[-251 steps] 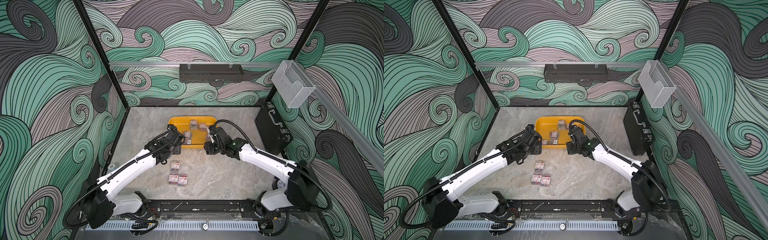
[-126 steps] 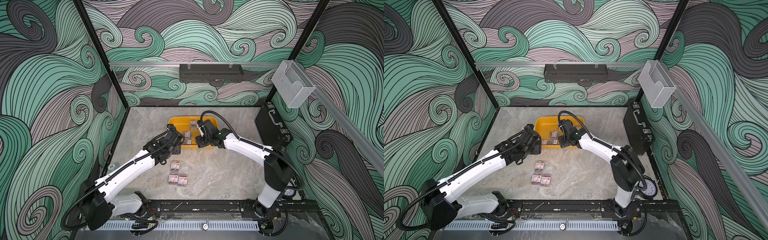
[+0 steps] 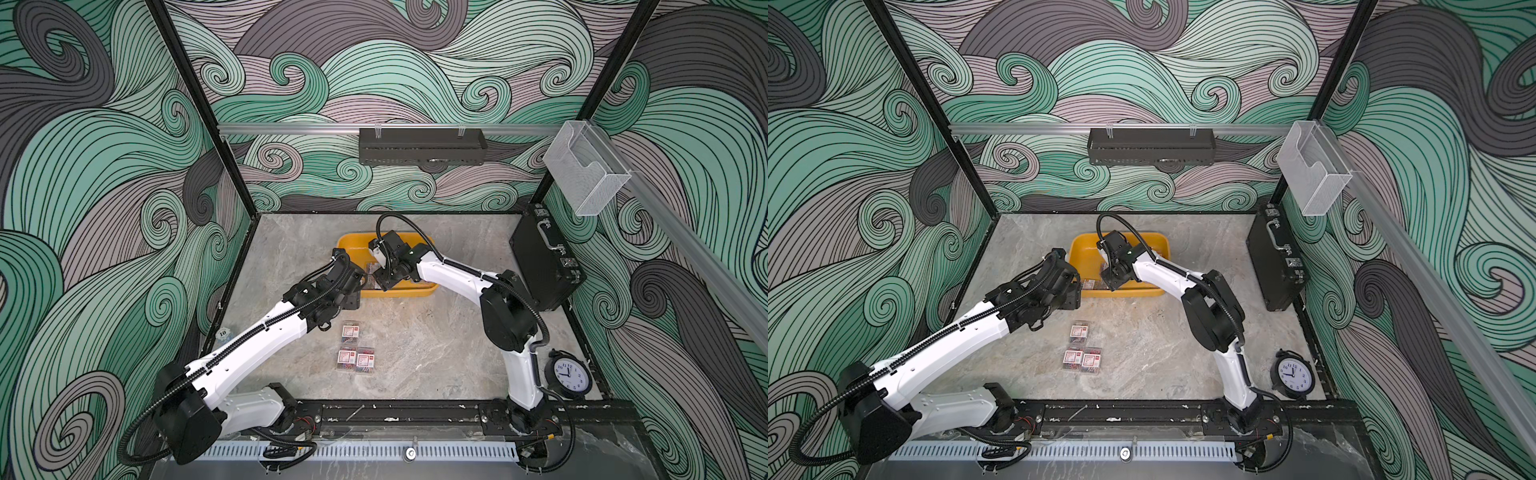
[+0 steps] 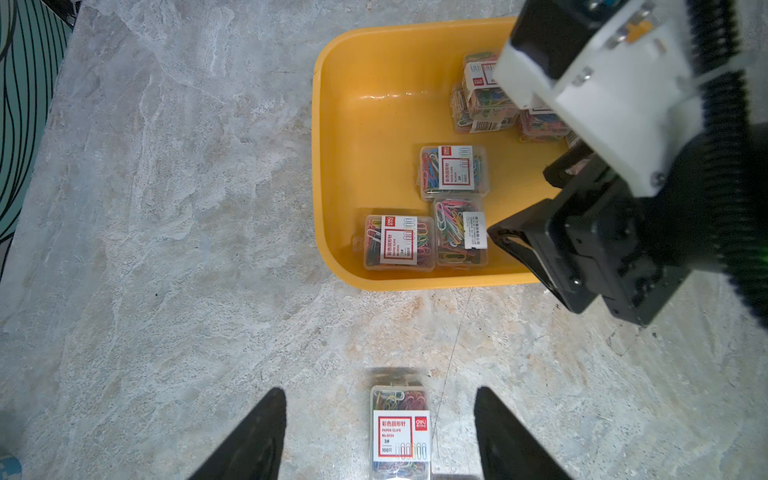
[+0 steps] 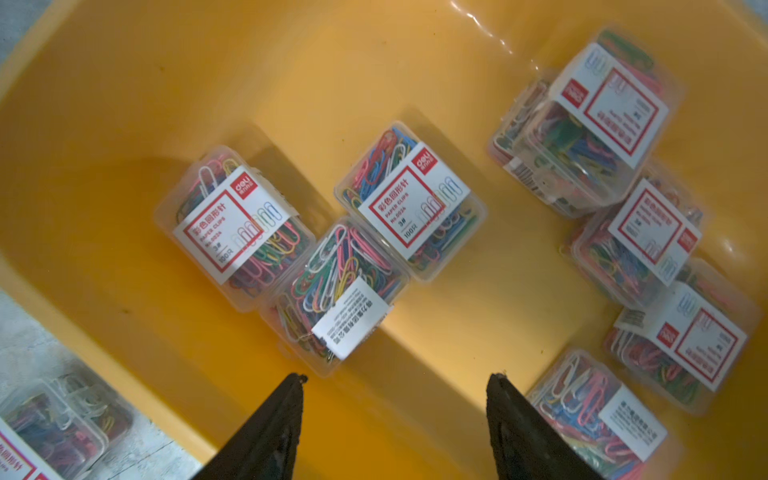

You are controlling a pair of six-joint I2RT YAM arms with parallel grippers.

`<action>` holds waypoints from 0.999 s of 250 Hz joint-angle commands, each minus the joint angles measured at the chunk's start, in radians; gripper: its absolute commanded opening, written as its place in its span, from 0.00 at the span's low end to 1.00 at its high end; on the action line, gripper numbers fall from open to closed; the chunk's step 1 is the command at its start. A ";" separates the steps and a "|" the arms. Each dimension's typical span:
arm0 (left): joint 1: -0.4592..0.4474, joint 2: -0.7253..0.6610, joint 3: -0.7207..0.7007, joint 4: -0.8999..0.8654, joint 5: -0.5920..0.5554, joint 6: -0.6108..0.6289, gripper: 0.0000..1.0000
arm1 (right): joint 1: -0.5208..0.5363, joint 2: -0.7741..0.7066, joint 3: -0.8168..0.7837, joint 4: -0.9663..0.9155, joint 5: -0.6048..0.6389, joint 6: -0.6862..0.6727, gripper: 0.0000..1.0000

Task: Take the paper clips out of the storage box
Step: Adjust the boxed paper clips in the storage box.

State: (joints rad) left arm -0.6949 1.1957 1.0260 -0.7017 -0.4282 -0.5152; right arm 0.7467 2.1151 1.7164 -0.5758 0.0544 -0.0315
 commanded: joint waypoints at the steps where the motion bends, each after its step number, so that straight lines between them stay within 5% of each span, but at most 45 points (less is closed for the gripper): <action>1: 0.007 -0.025 0.014 -0.044 -0.027 0.013 0.70 | 0.000 0.051 0.069 -0.028 -0.025 -0.085 0.73; 46: 0.007 -0.036 0.010 -0.055 -0.033 0.009 0.70 | -0.002 0.144 0.178 -0.050 -0.036 -0.140 0.80; 148: 0.008 -0.085 -0.014 -0.077 -0.052 0.006 0.70 | -0.031 0.324 0.407 -0.132 -0.016 -0.176 0.80; 250: 0.007 -0.106 -0.023 -0.085 -0.061 0.012 0.70 | -0.055 0.452 0.591 -0.211 -0.008 -0.073 0.74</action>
State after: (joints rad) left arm -0.6949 1.1076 1.0088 -0.7494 -0.4641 -0.5137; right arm 0.7006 2.5374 2.2494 -0.7231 0.0460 -0.1551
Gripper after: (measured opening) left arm 0.701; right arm 0.761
